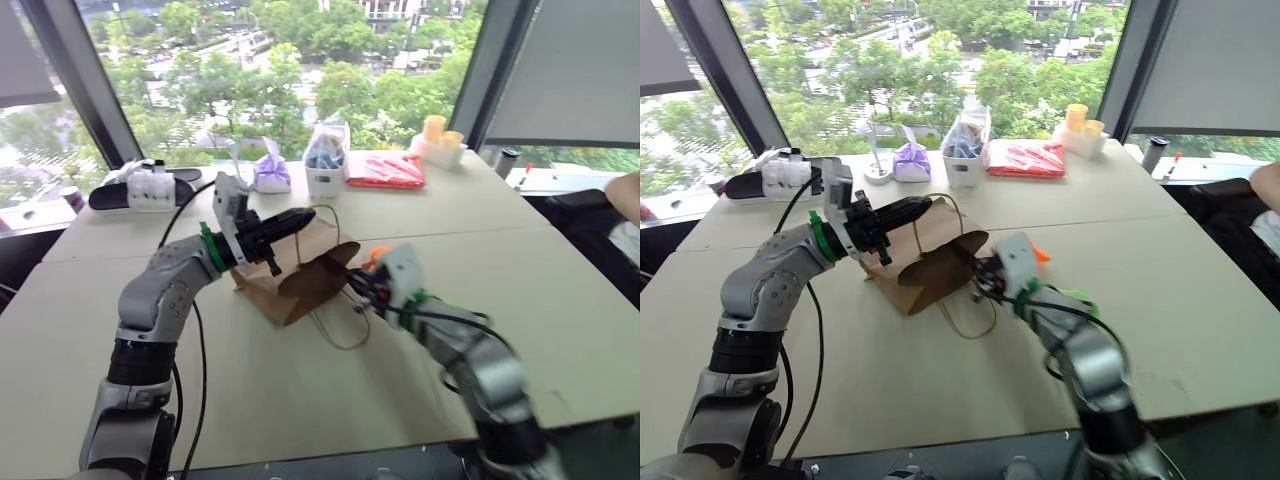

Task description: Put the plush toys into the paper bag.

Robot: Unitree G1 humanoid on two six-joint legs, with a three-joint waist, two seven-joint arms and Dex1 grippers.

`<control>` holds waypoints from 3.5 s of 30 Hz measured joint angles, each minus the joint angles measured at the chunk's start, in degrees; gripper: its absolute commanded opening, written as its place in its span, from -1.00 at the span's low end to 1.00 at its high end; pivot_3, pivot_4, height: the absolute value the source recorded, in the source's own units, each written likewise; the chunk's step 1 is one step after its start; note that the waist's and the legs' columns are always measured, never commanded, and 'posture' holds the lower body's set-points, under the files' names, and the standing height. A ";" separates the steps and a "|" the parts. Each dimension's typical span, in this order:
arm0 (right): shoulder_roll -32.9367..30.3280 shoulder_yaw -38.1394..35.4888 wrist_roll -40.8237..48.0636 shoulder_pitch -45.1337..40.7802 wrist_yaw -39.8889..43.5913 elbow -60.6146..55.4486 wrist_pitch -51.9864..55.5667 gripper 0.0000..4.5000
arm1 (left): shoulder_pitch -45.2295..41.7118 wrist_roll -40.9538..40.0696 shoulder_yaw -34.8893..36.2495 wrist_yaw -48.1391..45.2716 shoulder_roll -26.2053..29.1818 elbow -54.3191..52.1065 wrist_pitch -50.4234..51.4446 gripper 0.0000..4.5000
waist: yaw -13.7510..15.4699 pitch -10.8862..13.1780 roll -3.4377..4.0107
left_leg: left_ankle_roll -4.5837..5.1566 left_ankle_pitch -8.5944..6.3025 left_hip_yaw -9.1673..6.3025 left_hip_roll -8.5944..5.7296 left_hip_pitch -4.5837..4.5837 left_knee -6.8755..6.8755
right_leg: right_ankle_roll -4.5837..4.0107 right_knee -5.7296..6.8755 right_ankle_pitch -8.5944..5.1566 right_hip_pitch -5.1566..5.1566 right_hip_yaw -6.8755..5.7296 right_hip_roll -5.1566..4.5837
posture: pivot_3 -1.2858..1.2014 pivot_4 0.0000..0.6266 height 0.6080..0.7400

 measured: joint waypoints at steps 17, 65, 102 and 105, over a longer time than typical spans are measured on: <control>-15.13 -3.46 -5.69 15.95 -0.50 0.25 -3.13 0.98 | 1.28 -1.22 -0.05 0.67 0.33 -1.97 0.63 -1.00 | 0.31 0.01 -0.05 | 0.18 -0.10 0.26 0.03 0.20 0.12 | 0.00 -0.09 -0.01 0.30 -0.01 0.00 | 0.03 -0.52 1.00; 14.26 20.02 -10.13 -24.87 12.68 46.18 -32.28 0.76 | 0.20 -10.33 2.35 8.31 -0.57 -7.64 8.93 -1.00 | -0.22 0.03 -0.07 | -0.27 0.16 0.08 0.03 0.15 0.01 | -0.01 -0.04 0.00 0.12 -0.02 0.03 | 0.03 -0.52 1.00; -0.86 7.01 -18.93 -21.89 -0.01 63.38 -44.41 0.12 | 0.96 -9.01 2.34 8.17 1.42 -6.67 7.38 -1.00 | -0.21 0.04 -0.06 | -0.28 0.16 0.22 0.02 0.11 0.01 | -0.02 -0.13 0.00 0.15 0.04 0.02 | 0.03 -0.52 1.00; -0.90 6.80 -19.55 -22.25 -0.61 63.79 -45.62 -0.55 | 0.98 -9.01 2.34 8.35 1.40 -6.76 7.38 -1.00 | -0.37 0.04 -0.06 | -0.28 0.17 0.22 0.03 0.12 0.01 | -0.02 -0.11 0.00 0.15 0.04 0.02 | 0.03 -0.52 1.00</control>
